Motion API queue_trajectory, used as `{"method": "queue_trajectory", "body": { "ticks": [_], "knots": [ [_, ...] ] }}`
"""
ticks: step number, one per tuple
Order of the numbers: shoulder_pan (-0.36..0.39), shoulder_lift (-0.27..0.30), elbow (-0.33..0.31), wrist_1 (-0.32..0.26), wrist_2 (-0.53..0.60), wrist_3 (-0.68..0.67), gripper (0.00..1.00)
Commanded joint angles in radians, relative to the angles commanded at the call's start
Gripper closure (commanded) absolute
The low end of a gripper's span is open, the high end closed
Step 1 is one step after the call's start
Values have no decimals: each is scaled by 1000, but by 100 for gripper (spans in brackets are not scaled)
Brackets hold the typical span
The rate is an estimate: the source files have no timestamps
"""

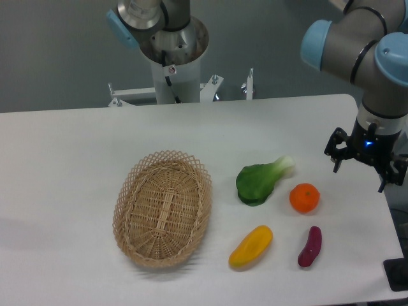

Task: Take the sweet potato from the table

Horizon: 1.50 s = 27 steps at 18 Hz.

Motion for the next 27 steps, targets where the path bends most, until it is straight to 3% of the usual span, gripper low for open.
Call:
{"method": "queue_trajectory", "body": {
  "ticks": [10, 18, 24, 27],
  "knots": [
    [-37, -58, -24, 94, 3, -58, 0],
    [-72, -178, -32, 255, 2, -52, 0],
    [-92, -222, -54, 278, 6, -63, 0],
    [-104, -245, -55, 322, 8, -101, 0]
  ]
}}
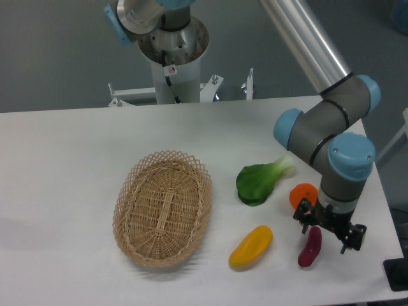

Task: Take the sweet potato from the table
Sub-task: 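Move the gripper over the purple sweet potato and lower it, then close the gripper around the purple sweet potato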

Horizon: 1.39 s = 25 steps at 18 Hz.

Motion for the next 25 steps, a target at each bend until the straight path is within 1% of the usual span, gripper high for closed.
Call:
{"method": "queue_trajectory", "body": {
  "ticks": [2, 4, 6, 9, 10, 13, 15, 19, 25],
  "knots": [
    [-6, -17, -3, 32, 6, -14, 0],
    [-6, -31, 0, 60, 38, -23, 0],
    [-11, -38, 1, 66, 49, -25, 0],
    [-14, -67, 18, 80, 73, -25, 0],
    [-23, -71, 15, 80, 89, -25, 0],
    [-32, -49, 0, 80, 94, -14, 0],
    [-29, -45, 9, 71, 89, -14, 0],
    [-34, -57, 0, 77, 101, -14, 0],
    [-34, -51, -6, 77, 100, -12, 0]
  ]
}}
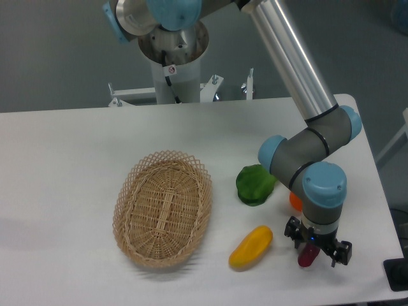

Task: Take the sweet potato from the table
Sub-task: 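Close the gripper around the purple sweet potato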

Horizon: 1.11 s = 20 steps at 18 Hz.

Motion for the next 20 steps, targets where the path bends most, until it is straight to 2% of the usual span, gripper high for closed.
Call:
{"method": "queue_trajectory", "body": {
  "ticks": [4, 5, 6, 10, 11, 20],
  "knots": [
    [-2, -8, -3, 3, 3, -2, 0],
    [-2, -8, -2, 6, 3, -2, 4],
    [-2, -8, -2, 9, 3, 3, 13],
    [-2, -5, -5, 8, 3, 46, 66],
    [-2, -5, -5, 8, 3, 51, 72],
    [-2, -2, -2, 9, 3, 52, 79]
  ]
}}
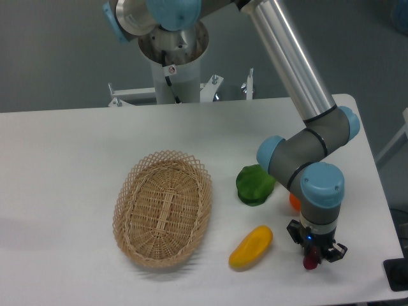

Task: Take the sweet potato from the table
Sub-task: 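Close the gripper around the purple sweet potato, then lift the held sweet potato up off the table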

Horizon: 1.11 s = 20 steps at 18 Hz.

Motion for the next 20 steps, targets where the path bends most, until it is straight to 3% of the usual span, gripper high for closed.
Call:
{"method": "queue_trajectory", "body": {
  "ticks": [6, 10, 13, 20],
  "knots": [
    [5, 14, 11, 0, -6, 2, 83],
    [9, 70, 21, -9, -29, -2, 83],
    [15, 149, -6, -32, -89, -12, 82],
    [20, 354, -63, -277, -161, -14, 82]
  ]
}}
